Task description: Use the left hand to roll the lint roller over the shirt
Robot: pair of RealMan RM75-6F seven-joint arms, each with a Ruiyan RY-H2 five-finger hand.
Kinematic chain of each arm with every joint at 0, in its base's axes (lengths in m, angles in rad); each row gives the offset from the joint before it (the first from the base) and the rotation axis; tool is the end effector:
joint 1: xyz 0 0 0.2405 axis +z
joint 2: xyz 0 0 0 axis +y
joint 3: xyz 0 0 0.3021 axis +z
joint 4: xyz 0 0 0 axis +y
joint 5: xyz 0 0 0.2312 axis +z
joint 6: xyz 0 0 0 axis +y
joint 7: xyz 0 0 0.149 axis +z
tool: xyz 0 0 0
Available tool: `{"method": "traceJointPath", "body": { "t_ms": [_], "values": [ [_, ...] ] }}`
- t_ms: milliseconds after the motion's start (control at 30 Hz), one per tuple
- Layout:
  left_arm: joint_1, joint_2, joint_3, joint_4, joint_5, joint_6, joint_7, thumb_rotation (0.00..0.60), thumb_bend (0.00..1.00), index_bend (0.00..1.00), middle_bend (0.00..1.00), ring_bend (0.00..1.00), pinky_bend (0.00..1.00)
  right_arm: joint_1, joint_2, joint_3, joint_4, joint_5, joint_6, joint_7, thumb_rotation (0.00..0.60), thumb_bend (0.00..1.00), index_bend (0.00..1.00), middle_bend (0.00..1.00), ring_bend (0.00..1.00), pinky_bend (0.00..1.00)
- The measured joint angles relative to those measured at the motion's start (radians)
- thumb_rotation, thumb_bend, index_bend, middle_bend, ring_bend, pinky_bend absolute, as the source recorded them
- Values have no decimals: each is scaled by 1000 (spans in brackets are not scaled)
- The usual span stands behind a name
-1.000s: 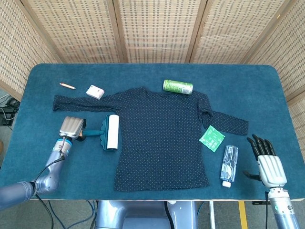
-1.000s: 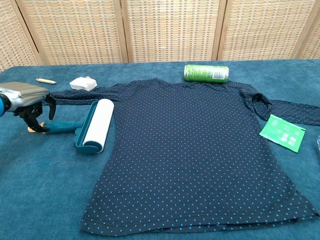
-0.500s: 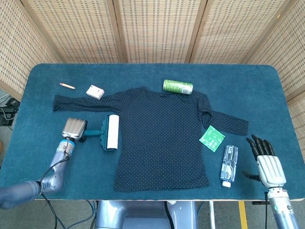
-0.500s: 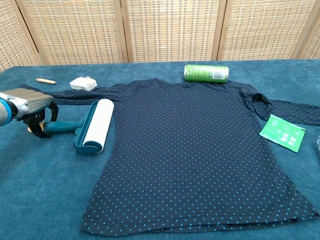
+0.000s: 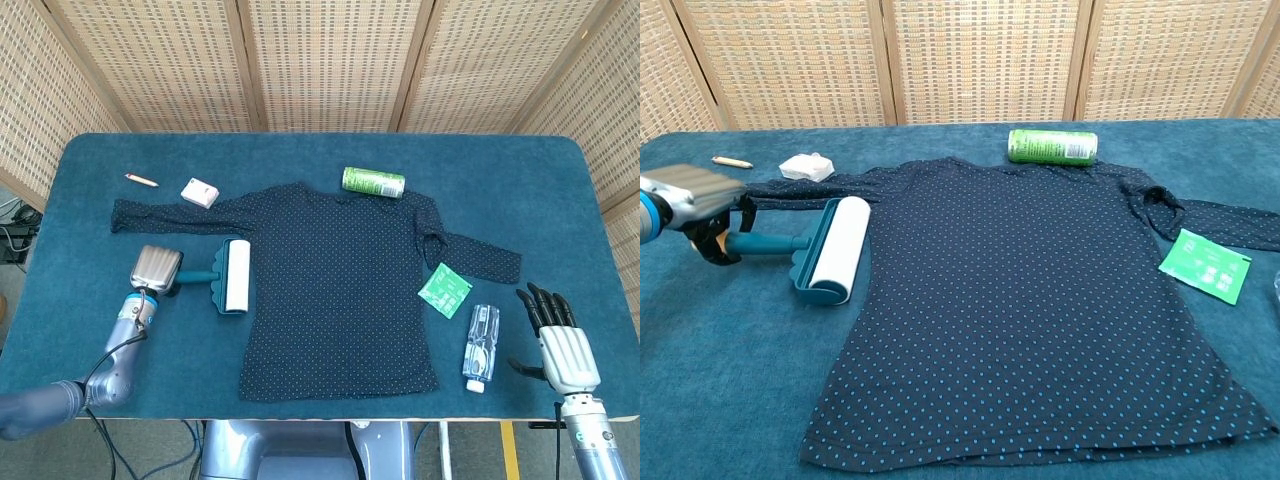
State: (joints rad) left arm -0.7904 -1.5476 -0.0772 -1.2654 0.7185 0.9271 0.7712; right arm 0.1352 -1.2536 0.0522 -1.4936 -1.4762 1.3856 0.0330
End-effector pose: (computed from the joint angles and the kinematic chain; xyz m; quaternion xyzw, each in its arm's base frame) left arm -0.2741 0.4185 -0.0201 -0.7537 -0.3129 -0.1387 0.5611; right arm -0.3716 -0.2110 0.1088 0.6036 -0.4224 0.3842 0.5564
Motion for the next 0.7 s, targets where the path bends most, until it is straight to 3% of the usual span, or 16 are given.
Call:
{"method": "traceJointPath", "body": {
  "t_ms": [400,700],
  "values": [
    [-87,97,-48,-189,-110,40,149,600,581,909,883,729,663,3,1,4,7,13,-11,6,600,23,0,0,0,0],
    [-164,74,-74,-201,-168,61,201,600,550,921,897,750,710,10,-5,14,33,44,-38,18,600,23,0,0,0,0]
  ]
}}
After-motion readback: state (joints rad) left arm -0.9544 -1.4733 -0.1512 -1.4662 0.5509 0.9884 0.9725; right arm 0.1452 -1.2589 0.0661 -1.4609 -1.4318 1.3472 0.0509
